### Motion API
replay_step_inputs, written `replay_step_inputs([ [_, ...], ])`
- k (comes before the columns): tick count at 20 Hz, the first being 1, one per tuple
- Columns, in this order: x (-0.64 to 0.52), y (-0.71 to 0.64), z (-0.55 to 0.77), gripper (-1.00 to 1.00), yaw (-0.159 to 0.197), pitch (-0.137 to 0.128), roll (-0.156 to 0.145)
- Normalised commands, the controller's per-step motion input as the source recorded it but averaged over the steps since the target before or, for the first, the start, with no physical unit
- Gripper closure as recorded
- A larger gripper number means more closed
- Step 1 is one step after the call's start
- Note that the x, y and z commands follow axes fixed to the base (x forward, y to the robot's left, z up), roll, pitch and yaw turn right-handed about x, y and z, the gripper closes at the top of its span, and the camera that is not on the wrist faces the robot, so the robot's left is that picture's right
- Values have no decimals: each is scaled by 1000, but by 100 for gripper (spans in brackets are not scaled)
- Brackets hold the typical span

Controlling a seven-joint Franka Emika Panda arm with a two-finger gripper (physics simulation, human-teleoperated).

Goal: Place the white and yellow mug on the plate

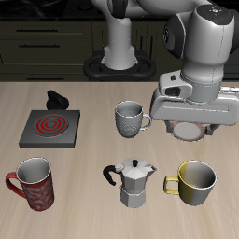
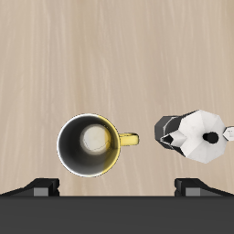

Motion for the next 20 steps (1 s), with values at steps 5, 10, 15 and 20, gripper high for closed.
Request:
replay_step_inputs([
  [5,-59,129,-224,-100,-23,-7,29],
  [10,-49,-29,-267,-100,-47,5,8],
  [15,-79,-231,-164,-100,-48,-40,-15],
  [20,-72,2,-139,-100,-8,-24,-7],
])
